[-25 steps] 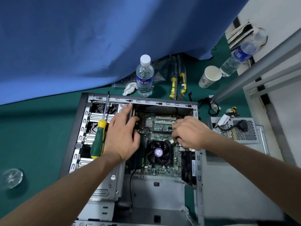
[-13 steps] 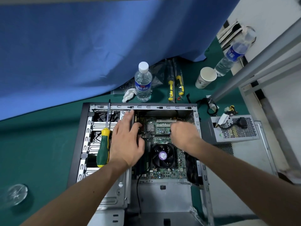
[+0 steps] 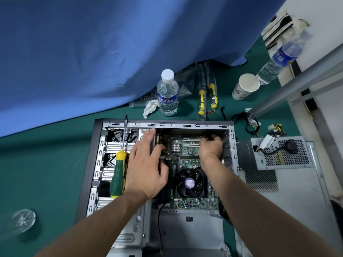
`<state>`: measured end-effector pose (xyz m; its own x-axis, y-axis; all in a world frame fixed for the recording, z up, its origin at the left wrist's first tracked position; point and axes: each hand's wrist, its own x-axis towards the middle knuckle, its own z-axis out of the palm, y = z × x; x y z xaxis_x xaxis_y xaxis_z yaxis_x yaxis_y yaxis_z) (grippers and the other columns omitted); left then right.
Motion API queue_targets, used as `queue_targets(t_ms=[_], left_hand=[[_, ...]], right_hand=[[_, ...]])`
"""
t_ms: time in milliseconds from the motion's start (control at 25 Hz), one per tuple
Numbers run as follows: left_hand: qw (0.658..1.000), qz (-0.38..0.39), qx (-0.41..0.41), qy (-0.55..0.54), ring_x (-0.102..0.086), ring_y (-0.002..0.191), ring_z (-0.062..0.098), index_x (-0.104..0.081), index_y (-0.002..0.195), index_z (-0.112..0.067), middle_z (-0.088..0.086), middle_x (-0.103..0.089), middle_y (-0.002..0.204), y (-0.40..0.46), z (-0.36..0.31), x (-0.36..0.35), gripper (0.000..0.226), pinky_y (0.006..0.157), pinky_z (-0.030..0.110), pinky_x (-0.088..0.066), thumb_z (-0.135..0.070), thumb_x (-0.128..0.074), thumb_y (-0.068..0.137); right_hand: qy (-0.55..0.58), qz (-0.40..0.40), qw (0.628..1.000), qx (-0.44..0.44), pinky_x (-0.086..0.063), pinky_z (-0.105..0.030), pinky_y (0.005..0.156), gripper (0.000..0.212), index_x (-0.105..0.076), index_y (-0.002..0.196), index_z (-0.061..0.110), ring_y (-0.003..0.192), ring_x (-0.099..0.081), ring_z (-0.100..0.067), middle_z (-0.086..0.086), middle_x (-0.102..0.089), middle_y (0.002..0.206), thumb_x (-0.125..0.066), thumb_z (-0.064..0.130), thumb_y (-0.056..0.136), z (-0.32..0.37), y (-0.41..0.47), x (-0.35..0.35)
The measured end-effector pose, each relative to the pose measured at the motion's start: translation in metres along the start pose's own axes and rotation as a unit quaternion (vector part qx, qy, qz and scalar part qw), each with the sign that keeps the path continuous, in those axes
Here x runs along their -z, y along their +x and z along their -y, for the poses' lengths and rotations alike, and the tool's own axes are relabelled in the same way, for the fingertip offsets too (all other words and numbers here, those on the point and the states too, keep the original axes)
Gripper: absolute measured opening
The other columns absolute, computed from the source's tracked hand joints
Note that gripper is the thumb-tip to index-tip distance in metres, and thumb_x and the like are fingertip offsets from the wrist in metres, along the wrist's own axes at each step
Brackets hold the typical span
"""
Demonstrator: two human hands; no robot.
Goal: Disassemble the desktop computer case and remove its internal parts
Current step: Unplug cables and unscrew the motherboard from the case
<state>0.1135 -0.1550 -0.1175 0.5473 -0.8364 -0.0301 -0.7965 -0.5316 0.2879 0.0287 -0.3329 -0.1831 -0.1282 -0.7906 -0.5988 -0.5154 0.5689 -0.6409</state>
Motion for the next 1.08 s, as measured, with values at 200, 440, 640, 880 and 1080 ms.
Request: queue_targets(t_ms=[200,440,640,880,1080], left_hand=[[1.0,0.002,-0.004,0.0,-0.02,0.146,0.028,-0.061,0.113,-0.015,0.014,-0.026,0.157,-0.0002,0.0003,0.0001,0.041,0.116,0.041,-0.015,-0.031,-0.049,0.077],[1.0,-0.001,-0.005,-0.01,-0.021,0.146,0.028,-0.061,0.112,-0.015,0.013,-0.027,0.156,-0.0004,0.0003,-0.0012,0.041,0.116,0.045,-0.02,-0.031,-0.047,0.077],[1.0,-0.003,-0.003,-0.01,-0.019,0.147,0.027,-0.06,0.112,-0.015,0.012,-0.027,0.157,-0.0009,0.001,-0.0021,0.041,0.116,0.045,-0.02,-0.032,-0.046,0.077],[1.0,0.001,-0.001,-0.01,-0.018,0.147,0.026,-0.06,0.113,-0.016,0.012,-0.025,0.157,-0.0011,0.0012,-0.0024,0.041,0.116,0.045,-0.021,-0.031,-0.047,0.077],[1.0,0.009,-0.001,-0.006,-0.018,0.147,0.026,-0.06,0.113,-0.017,0.012,-0.025,0.157,0.0003,0.0004,-0.0017,0.04,0.116,0.043,-0.02,-0.03,-0.05,0.076]], right_hand=[[-0.046,-0.075,0.996,0.033,-0.046,-0.031,0.077,0.028,-0.059,0.115,0.007,0.097,-0.066,-0.031,-0.014,-0.072,0.101,-0.066,0.022,0.092,-0.0054,0.0025,-0.0058],[-0.041,-0.116,0.992,0.022,-0.047,-0.034,0.079,0.02,-0.063,0.108,0.01,0.099,-0.066,-0.034,-0.015,-0.071,0.107,-0.063,0.024,0.093,-0.0045,0.0039,-0.0105],[0.004,-0.118,0.993,-0.001,-0.045,-0.033,0.081,0.017,-0.067,0.105,0.011,0.101,-0.065,-0.034,-0.014,-0.071,0.11,-0.06,0.022,0.095,-0.0015,0.0075,-0.0101],[-0.079,-0.118,0.989,0.05,-0.048,-0.035,0.08,0.022,-0.063,0.107,0.004,0.103,-0.065,-0.037,-0.019,-0.07,0.109,-0.062,0.023,0.094,-0.0028,0.006,-0.0094],[-0.097,-0.097,0.989,0.056,-0.049,-0.036,0.081,0.028,-0.061,0.108,0.004,0.104,-0.065,-0.036,-0.018,-0.069,0.11,-0.067,0.026,0.091,-0.002,0.006,-0.0077]])
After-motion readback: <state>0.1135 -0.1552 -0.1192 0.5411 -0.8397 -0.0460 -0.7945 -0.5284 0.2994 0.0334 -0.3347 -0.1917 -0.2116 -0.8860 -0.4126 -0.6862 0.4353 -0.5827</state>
